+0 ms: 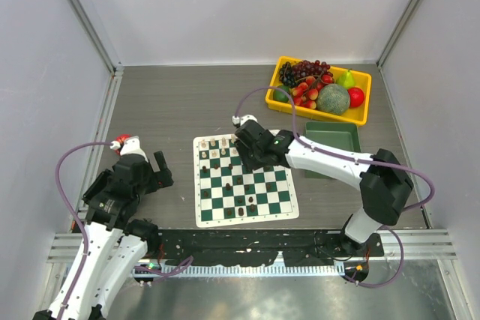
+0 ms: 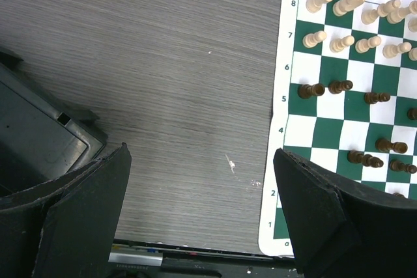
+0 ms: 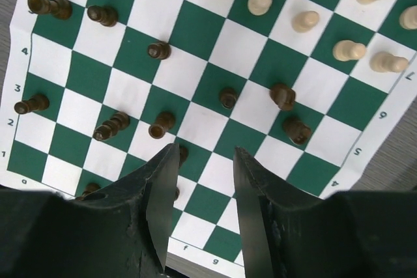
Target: Set up the chess pieces on the board
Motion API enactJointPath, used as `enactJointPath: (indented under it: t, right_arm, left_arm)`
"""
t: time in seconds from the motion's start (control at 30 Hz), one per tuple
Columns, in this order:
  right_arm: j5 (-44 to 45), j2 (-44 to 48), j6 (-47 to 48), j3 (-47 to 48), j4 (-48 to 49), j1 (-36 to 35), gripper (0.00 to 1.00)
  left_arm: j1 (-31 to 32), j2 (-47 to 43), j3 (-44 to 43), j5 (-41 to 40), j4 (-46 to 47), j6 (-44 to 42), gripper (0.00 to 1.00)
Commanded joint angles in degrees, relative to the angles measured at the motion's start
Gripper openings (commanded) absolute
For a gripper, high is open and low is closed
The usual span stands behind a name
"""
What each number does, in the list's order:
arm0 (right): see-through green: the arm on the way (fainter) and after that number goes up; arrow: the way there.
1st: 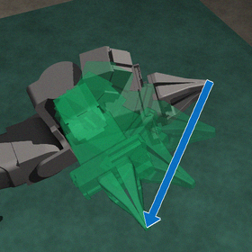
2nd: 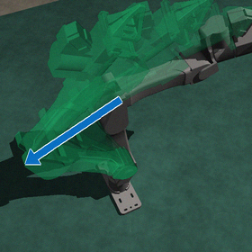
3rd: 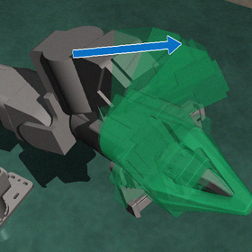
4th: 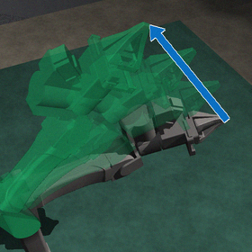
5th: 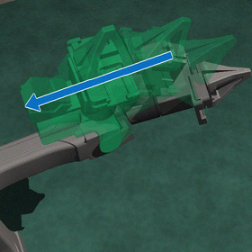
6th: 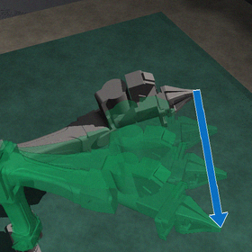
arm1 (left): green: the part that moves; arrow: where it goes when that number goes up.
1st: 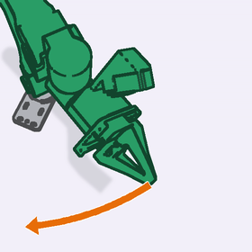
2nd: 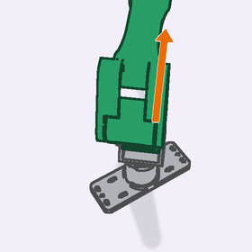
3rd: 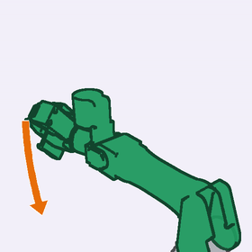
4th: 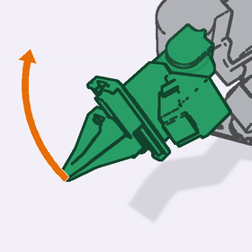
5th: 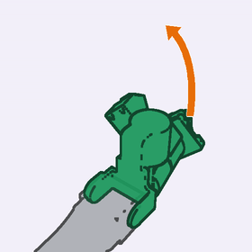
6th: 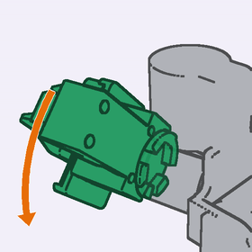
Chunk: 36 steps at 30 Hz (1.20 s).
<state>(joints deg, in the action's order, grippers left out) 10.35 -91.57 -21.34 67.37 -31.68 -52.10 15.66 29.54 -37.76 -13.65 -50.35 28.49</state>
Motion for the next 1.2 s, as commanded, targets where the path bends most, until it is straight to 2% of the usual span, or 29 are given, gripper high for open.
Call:
enactJointPath:
  t: [0.0,0.57,0.83,1.17]
  right_arm:
    - [-2.17,-3.08,-0.54,3.55,0.83,-1.95,0.45]
    - [-4.64,-11.87,-1.24,11.37,0.48,-10.48,0.45]
    - [-2.0,-14.78,-1.16,12.69,-0.84,-11.1,0.45]
    - [-2.44,-17.06,-0.28,14.19,-1.98,-11.19,0.4]
  left_arm:
    - [-0.19,-1.15,0.14,0.2,2.62,0.51,0.99]
    - [-0.28,-1.94,0.32,0.29,2.8,0.6,0.99]
    - [-0.28,-1.77,0.23,0.47,2.97,0.69,0.99]
    - [-0.28,-1.68,0.32,0.2,2.97,0.6,0.99]
